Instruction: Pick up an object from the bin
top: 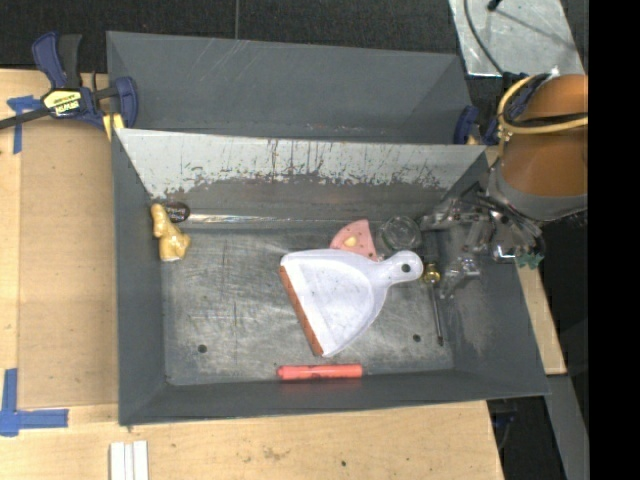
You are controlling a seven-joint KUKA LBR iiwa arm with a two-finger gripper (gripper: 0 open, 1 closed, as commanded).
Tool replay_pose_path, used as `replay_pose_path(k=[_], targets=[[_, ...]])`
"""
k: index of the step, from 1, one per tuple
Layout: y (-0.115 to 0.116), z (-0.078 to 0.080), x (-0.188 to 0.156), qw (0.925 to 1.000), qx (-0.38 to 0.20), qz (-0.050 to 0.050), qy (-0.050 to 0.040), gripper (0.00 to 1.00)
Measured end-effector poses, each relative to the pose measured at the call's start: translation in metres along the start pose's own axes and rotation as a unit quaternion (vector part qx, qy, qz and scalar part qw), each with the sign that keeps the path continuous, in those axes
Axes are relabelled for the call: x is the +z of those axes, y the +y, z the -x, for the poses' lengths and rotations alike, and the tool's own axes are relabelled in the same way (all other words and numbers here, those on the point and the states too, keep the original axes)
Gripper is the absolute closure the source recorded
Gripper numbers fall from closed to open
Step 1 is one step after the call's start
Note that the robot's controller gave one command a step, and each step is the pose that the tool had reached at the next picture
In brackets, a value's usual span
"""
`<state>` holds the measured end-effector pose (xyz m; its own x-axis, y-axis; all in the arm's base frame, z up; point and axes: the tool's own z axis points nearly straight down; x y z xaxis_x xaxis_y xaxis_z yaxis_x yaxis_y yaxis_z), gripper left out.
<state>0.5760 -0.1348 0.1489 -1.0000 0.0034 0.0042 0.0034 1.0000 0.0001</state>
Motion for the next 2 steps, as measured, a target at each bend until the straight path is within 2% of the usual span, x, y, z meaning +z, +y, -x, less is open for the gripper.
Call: replay_pose_path(k=[1, 2], targets=[[0.0, 0.002, -0.005, 1.0, -0.002, -0.001, -0.0041, 0.0], [0.023, -0.012, 0.003, 0.9976, -0.068, -0.002, -0.0054, 0.0]])
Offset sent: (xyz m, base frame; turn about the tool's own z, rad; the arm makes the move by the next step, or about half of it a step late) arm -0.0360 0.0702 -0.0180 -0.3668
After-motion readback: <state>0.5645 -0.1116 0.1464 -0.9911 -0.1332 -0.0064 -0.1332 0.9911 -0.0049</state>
